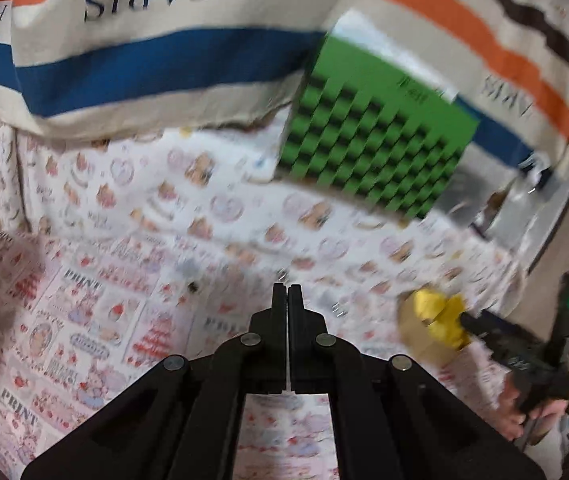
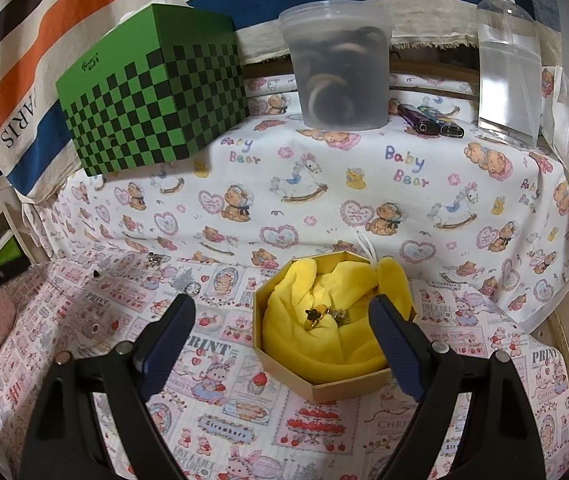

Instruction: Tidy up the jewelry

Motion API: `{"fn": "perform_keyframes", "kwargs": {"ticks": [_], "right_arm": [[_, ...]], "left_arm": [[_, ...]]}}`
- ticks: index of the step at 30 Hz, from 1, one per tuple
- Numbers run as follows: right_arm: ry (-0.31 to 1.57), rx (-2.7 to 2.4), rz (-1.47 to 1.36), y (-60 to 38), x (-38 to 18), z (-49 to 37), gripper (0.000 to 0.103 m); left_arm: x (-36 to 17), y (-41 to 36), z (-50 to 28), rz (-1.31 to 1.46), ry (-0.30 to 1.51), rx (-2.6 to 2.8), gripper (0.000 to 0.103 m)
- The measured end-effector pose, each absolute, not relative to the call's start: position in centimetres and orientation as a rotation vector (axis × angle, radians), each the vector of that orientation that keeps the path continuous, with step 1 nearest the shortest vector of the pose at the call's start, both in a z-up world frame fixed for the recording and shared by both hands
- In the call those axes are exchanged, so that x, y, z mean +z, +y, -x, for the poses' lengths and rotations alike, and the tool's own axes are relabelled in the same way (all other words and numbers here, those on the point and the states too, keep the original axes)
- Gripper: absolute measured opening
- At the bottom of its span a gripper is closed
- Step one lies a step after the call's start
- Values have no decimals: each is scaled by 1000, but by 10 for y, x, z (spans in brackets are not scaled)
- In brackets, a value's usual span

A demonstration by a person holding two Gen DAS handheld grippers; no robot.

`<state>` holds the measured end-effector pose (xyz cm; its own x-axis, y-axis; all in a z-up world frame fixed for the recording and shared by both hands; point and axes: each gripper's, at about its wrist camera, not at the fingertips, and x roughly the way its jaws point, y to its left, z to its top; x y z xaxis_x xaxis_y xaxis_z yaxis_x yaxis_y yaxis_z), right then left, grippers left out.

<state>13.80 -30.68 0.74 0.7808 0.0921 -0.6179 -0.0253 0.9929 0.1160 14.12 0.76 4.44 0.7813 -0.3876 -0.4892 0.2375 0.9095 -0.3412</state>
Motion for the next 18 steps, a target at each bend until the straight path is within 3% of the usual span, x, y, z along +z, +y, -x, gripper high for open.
{"fn": "perform_keyframes", "kwargs": {"ticks": [7,18], "right_arm": [[667,62,-99,-306,7,-137,87],[667,101,-81,-294,7,-134,87]], "left_arm": [[70,11,-114,292,399,-446,0],[46,4,-137,182,611,-247,0]]}}
